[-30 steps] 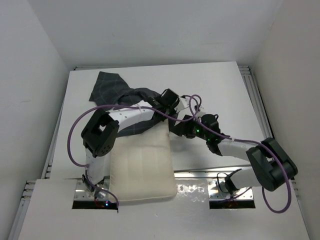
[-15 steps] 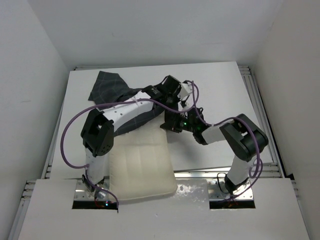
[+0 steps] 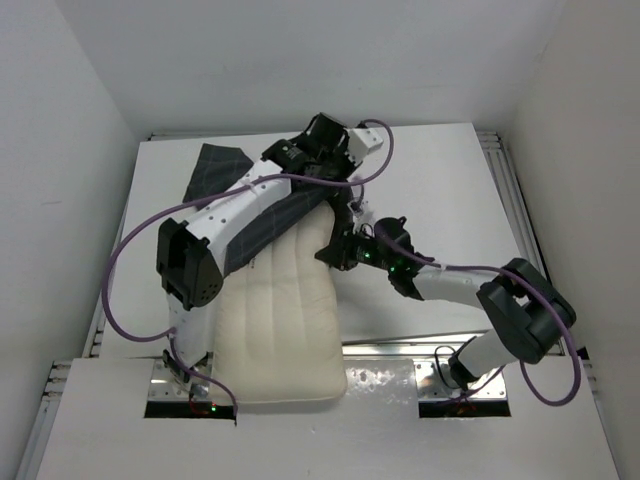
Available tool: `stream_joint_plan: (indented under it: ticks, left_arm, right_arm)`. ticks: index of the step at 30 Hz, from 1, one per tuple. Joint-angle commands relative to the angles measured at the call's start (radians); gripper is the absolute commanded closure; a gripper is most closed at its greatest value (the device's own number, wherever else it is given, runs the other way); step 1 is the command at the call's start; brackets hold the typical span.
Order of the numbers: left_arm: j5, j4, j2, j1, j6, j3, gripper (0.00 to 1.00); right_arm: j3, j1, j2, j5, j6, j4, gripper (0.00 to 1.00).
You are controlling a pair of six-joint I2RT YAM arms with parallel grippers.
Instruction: Put the pillow into the pillowcase
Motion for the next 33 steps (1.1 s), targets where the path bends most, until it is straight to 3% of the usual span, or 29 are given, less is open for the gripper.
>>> stream_joint_plan:
  ticks: [1,7,14,19,25,26,29,30,31,32,33]
  left_arm:
    - [0.124,0.059,-0.023,-0.013,0.011,0.087,1.0]
    - [0.248,0.016,-0.063,-0.018,0.025,0.0,1.0]
    - [0.227,-0.04,-0.144,-0.016,0.063,-0.102,1.0]
    - [0.36,-0.175,-0.152,-0.022,0.195,-0.113,1.0]
    - [0.377,-0.189,-0.204,-0.022,0.172,-0.186,1.0]
    - [0.37,-0.182,-0.219,-0.022,0.164,-0.204,1.0]
    - [0.31,-0.147,-0.236,-0.022,0.126,-0.278,1.0]
    - [0.235,-0.137,-0.236,-0.022,0.112,-0.293,0.97]
    - [0.197,-0.124,-0.238,-0.022,0.088,-0.316,0.89]
    - [0.131,-0.122,-0.242,-0.022,0.081,-0.323,0.67]
    - [0.104,-0.123,-0.248,-0.022,0.074,-0.33,0.52]
  right_arm:
    - [0.056,0.077,-0.045,-0.078,-0.138,-0.011,1.0]
    - [0.066,0.077,-0.071,-0.014,-0.196,-0.024,1.0]
    - [0.018,0.054,-0.083,0.065,-0.204,0.082,1.0]
    - [0.022,-0.012,-0.071,0.105,-0.173,0.112,1.0]
    - [0.01,-0.096,-0.005,0.213,-0.034,0.152,0.99]
    - [0.034,-0.096,0.001,0.212,-0.032,0.109,0.83]
    - [0.123,-0.093,-0.003,0.158,-0.101,-0.055,0.59]
    - [0.138,-0.085,-0.014,0.16,-0.118,-0.178,0.48]
    - [0.145,-0.084,-0.031,0.16,-0.136,-0.227,0.47]
    - [0.128,-0.081,-0.076,0.169,-0.168,-0.289,0.45]
    - [0.11,-0.081,-0.106,0.178,-0.181,-0.314,0.44]
